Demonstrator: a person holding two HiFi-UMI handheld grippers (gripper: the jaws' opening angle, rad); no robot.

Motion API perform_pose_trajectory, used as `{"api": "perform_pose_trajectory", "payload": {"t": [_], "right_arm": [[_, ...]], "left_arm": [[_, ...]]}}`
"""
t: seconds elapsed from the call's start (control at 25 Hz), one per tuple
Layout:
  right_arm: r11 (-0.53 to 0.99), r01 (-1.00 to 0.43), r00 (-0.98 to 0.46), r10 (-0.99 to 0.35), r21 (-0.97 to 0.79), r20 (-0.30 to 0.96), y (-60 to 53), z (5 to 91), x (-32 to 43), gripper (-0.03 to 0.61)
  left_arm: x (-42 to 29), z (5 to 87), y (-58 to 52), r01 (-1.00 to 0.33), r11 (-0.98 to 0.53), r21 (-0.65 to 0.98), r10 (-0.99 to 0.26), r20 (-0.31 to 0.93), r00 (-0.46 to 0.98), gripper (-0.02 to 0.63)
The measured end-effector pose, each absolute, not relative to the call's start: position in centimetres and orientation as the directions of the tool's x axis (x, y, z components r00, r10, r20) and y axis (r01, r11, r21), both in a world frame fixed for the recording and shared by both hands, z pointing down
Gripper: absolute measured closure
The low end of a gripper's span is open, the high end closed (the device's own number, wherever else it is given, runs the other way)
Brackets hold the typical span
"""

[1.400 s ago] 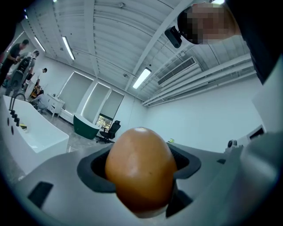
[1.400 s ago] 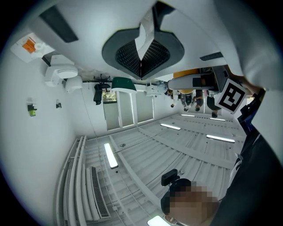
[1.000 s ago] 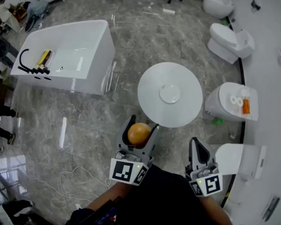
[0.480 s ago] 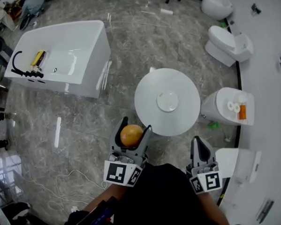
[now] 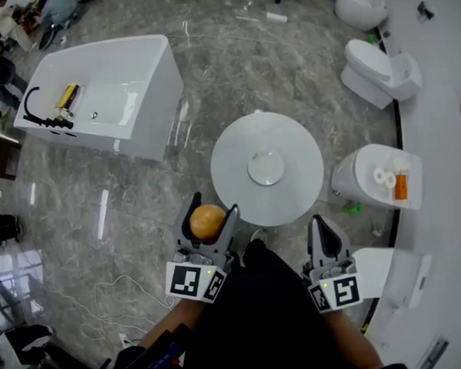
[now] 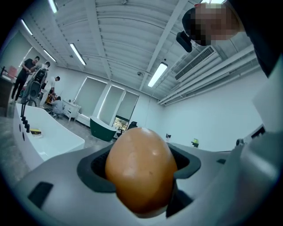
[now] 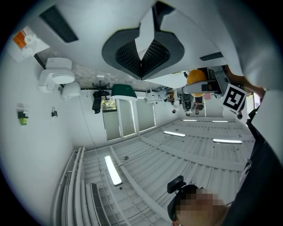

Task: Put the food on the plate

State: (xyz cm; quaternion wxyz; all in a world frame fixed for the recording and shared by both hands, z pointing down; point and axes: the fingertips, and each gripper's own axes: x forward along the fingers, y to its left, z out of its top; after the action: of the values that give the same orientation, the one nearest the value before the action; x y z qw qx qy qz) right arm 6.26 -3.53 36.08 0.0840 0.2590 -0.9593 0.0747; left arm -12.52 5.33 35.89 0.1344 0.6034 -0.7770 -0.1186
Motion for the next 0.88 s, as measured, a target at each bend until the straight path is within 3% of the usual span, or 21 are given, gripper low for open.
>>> {"api": "perform_pose_trajectory", "payload": {"t": [0.2,0.44,0.68,0.88], "right_arm": [[0.904,-0.424,-0.901,-0.416,-0.048,0.123,-4.4,34.5,6.5,0.572],[0.895,-0.444,-0.896,-0.441,-0.050,0.059,-6.3,32.9,7.1,0.572],[0.900,-0.420,-0.902,-0.399,-0.116,0.166,-5.4,35.0,4.5,0.572],[0.914,-0.384,-0.919,-0.364,-0.128,0.151,-5.0,35.0,2.5,0.572]], "left_arm": [[-10.1,35.3,2.9,-0.915,0.234,0.328,-0.972,0.077,-0.220,0.290],[-7.5,36.4,-0.2,-0.924,0.176,0.339,-0.984,0.089,-0.155,0.290],[-6.6,38.7,-2.3,-0.930,0.105,0.352,-0.988,0.143,-0.058,0.290],[-7.2,41.1,-3.9,-0.935,0.050,0.352,-0.982,0.187,0.018,0.290]]}}
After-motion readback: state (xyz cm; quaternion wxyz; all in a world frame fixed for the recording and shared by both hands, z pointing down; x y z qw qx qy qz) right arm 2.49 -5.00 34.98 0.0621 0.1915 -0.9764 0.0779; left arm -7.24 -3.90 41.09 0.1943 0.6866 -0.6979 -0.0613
